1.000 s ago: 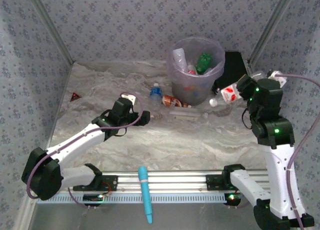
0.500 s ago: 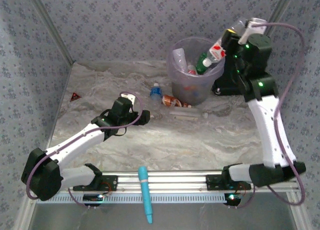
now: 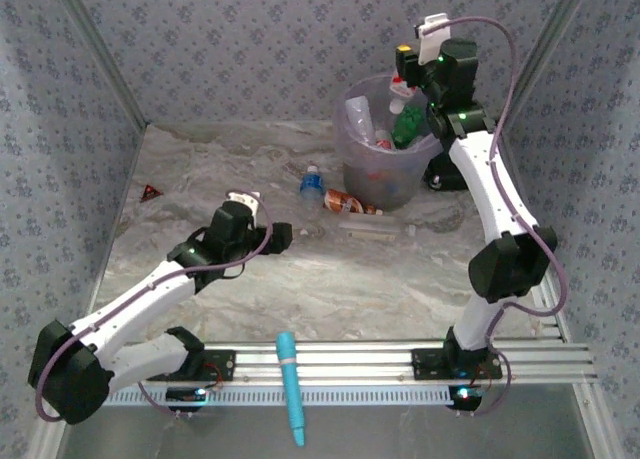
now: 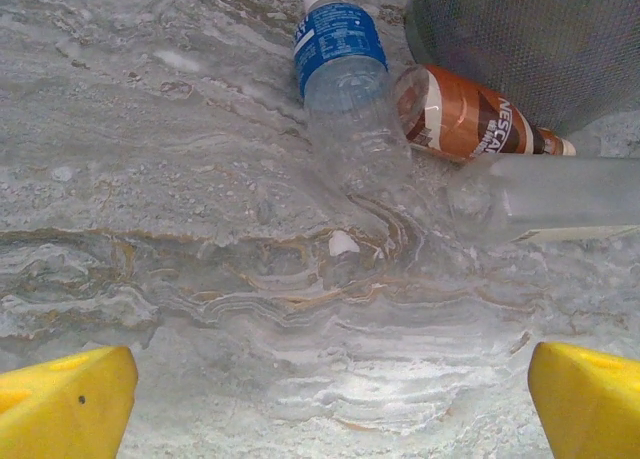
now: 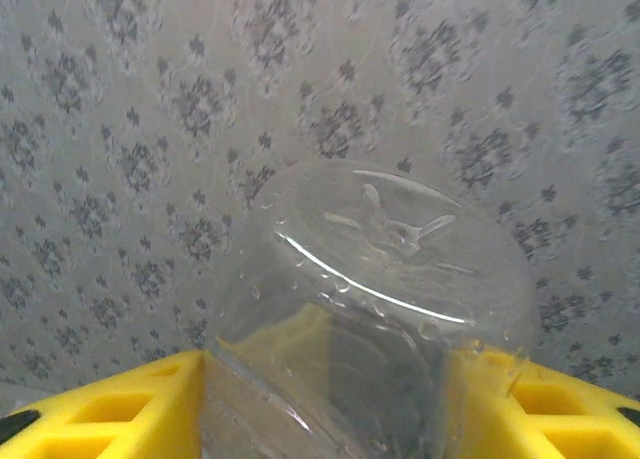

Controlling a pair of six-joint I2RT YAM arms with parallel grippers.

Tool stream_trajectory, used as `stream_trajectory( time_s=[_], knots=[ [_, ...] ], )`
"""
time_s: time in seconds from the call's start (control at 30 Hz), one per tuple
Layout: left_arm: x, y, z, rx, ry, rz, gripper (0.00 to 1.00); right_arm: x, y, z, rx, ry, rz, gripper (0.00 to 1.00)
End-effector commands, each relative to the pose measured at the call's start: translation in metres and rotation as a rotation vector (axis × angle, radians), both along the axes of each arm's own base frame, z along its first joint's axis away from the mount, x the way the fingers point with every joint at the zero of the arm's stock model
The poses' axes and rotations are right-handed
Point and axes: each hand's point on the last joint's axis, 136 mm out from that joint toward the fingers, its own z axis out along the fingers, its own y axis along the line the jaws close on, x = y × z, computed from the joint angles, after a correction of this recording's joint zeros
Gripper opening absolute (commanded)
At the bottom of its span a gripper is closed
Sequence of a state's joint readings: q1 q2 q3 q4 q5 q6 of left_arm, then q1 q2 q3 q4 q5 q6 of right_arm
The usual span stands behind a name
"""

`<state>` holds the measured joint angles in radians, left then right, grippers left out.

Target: Put the plastic bottles in the bin

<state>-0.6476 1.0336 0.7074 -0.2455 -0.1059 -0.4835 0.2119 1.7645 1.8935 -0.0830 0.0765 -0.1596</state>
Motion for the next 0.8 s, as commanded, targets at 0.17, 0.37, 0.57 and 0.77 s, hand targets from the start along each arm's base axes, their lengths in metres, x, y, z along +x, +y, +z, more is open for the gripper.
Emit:
stream_trajectory(
  time_s=[0.17, 0.37, 0.57, 0.77],
  knots=[
    [-0.005, 0.014, 0.0, 0.006, -0.009, 0.04, 1.0, 0.029, 0.006, -0.033, -0.147, 0.007, 0.03, 0.59],
    [-0.006, 0.015, -0.003, 0.01, -0.005, 0.044, 1.0, 0.039, -0.001, -0.079, -0.16, 0.126, 0.035, 0.59],
    [-0.005, 0.015, -0.003, 0.01, -0.009, 0.047, 1.0, 0.037, -0.002, -0.117, -0.142, 0.237, 0.052, 0.59],
    [-0.004, 0.016, 0.0, 0.009, -0.014, 0.05, 1.0, 0.038, -0.004, -0.153, -0.124, 0.355, 0.028, 0.59]
  ],
)
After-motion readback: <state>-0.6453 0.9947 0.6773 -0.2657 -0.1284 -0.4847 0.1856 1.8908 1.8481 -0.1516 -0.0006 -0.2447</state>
